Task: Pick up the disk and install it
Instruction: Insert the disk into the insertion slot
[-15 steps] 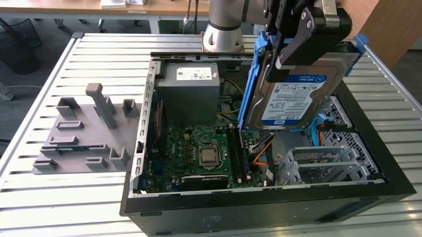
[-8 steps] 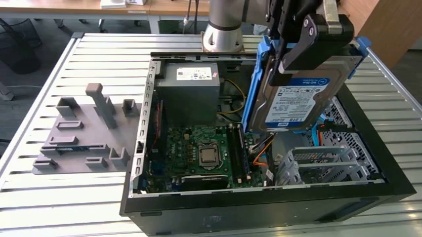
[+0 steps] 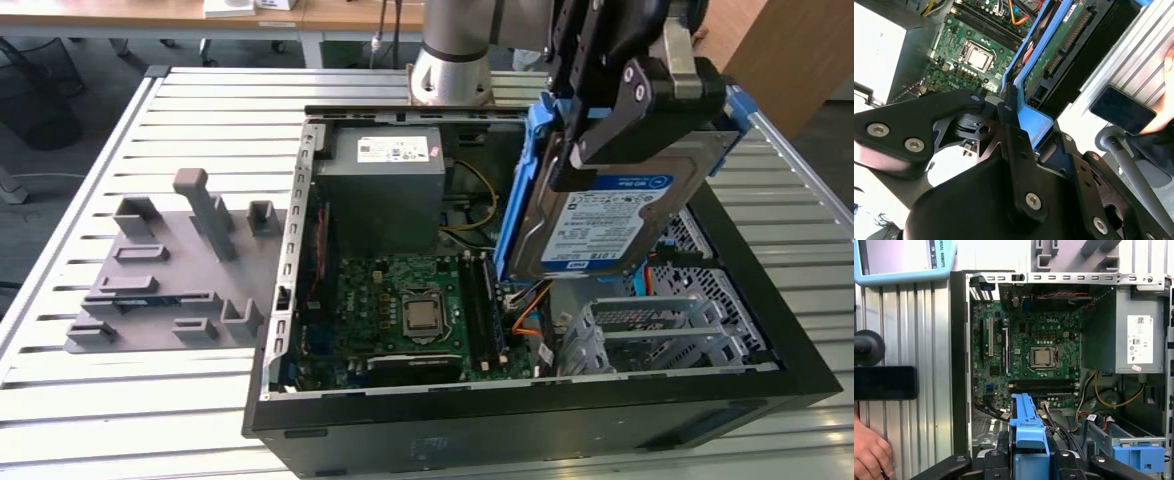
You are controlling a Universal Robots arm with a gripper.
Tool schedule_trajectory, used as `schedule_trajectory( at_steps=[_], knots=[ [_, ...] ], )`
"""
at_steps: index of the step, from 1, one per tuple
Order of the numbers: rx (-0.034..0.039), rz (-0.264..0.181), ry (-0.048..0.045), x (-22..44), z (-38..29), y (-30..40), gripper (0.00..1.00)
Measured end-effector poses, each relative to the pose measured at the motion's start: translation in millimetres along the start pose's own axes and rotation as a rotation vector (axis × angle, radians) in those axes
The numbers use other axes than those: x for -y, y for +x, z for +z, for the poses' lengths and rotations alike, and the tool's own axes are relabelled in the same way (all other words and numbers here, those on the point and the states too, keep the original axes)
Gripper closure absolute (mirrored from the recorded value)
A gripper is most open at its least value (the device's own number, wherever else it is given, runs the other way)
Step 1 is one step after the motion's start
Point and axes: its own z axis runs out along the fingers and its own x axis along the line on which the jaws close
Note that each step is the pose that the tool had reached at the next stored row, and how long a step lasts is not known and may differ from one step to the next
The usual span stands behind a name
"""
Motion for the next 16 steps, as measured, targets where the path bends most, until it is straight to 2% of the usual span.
schedule_trajectory(
  at_steps=[7, 16],
  knots=[
    [0.0001, 0.000, 0.0000, 8.3, 5.0, 8.5, 0.64],
    [0.0001, 0.000, 0.0000, 26.5, 10.6, 13.0, 0.64]
  ],
)
